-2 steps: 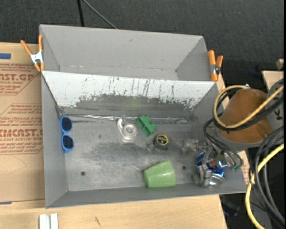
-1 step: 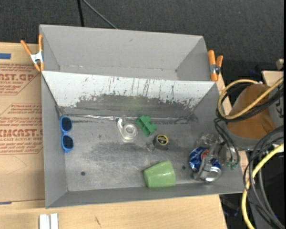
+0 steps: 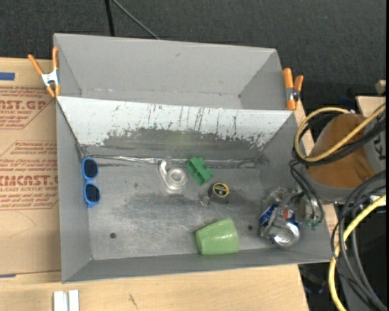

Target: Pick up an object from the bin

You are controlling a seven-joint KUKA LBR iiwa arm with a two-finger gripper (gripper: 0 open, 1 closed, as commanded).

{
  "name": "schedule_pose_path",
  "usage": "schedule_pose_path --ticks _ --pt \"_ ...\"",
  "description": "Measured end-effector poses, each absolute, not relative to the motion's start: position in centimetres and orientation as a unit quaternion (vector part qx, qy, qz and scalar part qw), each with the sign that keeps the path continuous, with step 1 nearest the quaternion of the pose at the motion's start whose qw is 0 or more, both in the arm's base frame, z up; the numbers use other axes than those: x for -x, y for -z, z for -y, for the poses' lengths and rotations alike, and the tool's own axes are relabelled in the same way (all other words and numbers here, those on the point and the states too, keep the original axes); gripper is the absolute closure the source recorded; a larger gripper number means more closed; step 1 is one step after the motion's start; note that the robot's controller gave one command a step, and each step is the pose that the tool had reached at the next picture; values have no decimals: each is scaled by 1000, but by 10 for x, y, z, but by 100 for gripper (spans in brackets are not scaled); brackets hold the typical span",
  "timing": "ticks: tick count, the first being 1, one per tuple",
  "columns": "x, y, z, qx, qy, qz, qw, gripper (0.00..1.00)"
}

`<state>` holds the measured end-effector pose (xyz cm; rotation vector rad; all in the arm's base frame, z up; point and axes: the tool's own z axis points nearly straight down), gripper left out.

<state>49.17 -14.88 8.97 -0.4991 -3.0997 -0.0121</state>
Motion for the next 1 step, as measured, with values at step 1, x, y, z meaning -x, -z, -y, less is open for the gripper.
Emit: schedule_pose_path --ticks 1 --pt "-516 -206 129 122 0 993 -5 100"
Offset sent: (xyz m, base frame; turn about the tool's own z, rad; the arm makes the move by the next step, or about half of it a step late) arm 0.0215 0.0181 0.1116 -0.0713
